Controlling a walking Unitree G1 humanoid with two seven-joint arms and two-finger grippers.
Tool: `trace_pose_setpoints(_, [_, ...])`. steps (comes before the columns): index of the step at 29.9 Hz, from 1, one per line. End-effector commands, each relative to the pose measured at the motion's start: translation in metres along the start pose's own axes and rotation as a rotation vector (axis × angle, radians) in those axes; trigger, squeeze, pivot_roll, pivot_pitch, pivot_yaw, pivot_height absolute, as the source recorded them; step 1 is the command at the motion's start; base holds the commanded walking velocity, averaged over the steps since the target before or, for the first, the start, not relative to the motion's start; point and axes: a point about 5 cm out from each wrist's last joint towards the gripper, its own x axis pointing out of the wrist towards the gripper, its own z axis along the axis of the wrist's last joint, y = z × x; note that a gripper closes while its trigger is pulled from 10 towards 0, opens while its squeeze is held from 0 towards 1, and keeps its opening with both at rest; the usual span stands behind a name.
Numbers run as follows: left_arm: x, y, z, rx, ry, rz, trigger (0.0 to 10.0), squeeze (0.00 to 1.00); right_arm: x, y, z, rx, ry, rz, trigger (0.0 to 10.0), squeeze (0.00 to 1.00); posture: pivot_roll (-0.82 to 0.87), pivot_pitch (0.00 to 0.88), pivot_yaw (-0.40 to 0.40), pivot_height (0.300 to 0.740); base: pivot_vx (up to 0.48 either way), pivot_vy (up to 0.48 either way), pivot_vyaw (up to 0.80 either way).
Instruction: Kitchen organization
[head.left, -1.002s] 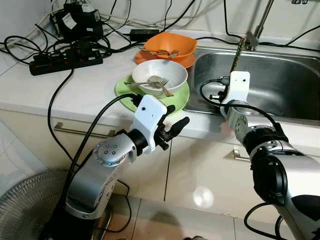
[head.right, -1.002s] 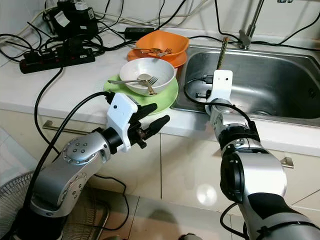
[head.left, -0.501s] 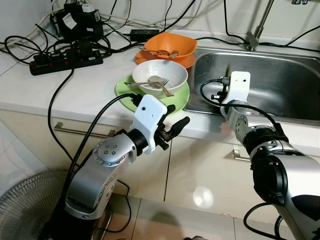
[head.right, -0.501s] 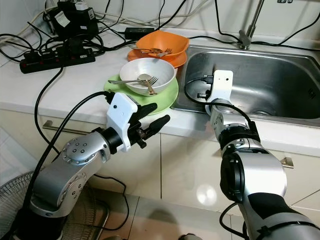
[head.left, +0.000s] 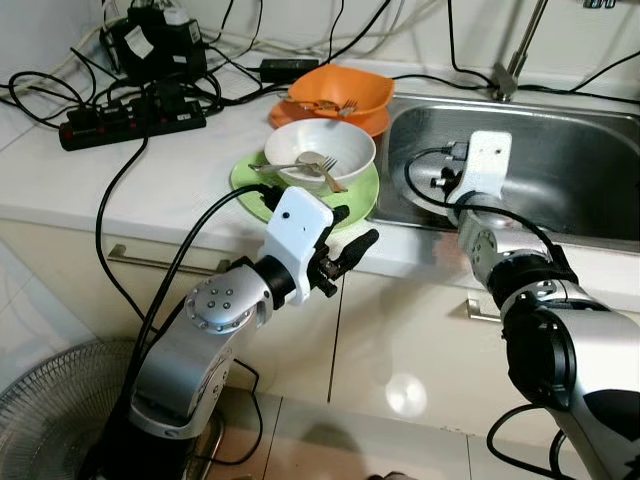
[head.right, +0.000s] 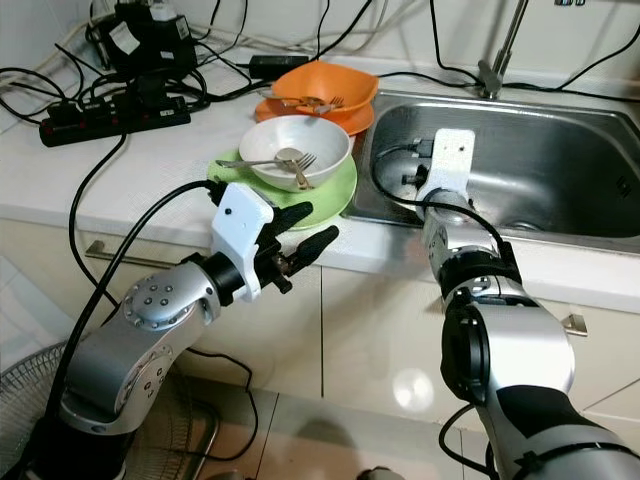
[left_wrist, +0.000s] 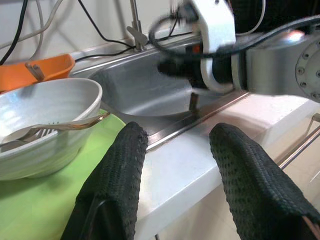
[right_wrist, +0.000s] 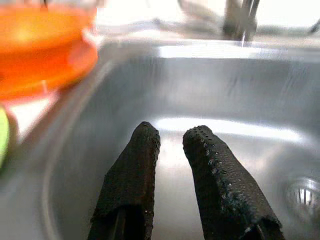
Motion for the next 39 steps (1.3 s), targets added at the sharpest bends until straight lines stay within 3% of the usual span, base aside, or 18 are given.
trace_pose_setpoints(1, [0.0, 0.002, 0.004, 0.016, -0.017, 0.01, 10.0, 0.0, 0.003, 0.0, 0.03, 0.016, -0.123, -0.007, 10.0, 0.0, 0.06, 0.028, -0.012, 0.732, 0.0, 0.0, 0.0])
trace_pose_setpoints(3, [0.001, 0.001, 0.004, 0.013, -0.019, 0.002, 10.0, 0.0, 0.002, -0.002, 0.051, 0.024, -0.235, -0.003, 10.0, 0.0, 0.05, 0.029, -0.009, 0.732, 0.0, 0.0, 0.0])
trace_pose_setpoints(7, [0.002, 0.0, 0.005, 0.011, -0.029, 0.001, 10.0, 0.0, 0.0, -0.007, 0.064, 0.018, -0.319, -0.028, 10.0, 0.0, 0.05, 0.029, -0.01, 0.732, 0.0, 0.0, 0.0])
trace_pose_setpoints(11, [0.001, 0.003, 0.007, 0.022, -0.048, 0.027, 10.0, 0.0, -0.004, -0.011, 0.071, -0.015, -0.415, -0.051, 10.0, 0.0, 0.05, 0.031, -0.012, 0.732, 0.0, 0.0, 0.0])
trace_pose_setpoints(20, [-0.001, 0.007, 0.008, 0.029, -0.068, 0.073, 10.0, 0.0, -0.018, -0.007, 0.076, 0.009, -0.597, 0.002, 10.0, 0.0, 0.05, 0.042, -0.012, 0.732, 0.0, 0.0, 0.0])
trace_pose_setpoints(22, [-0.002, 0.008, 0.008, 0.037, -0.069, 0.083, 10.0, 0.0, -0.021, -0.006, 0.071, 0.015, -0.609, 0.014, 10.0, 0.0, 0.05, 0.044, -0.013, 0.732, 0.0, 0.0, 0.0])
trace_pose_setpoints(28, [-0.003, 0.008, 0.003, 0.083, -0.057, 0.109, 10.0, 0.0, -0.039, 0.001, 0.019, 0.087, -0.572, 0.035, 10.0, 0.0, 0.05, 0.05, -0.012, 0.732, 0.0, 0.0, 0.0])
trace_pose_setpoints(35, [-0.006, 0.009, 0.006, 0.098, -0.096, 0.14, 10.0, 0.0, -0.053, 0.014, -0.009, 0.119, -0.526, 0.053, 10.0, 0.0, 0.04, 0.049, -0.007, 0.732, 0.0, 0.0, 0.0])
trace_pose_setpoints(39, [-0.008, 0.012, 0.008, 0.149, -0.112, 0.179, 10.0, 0.0, -0.061, 0.022, -0.026, 0.135, -0.475, 0.061, 10.0, 0.0, 0.04, 0.048, -0.006, 0.732, 0.0, 0.0, 0.0])
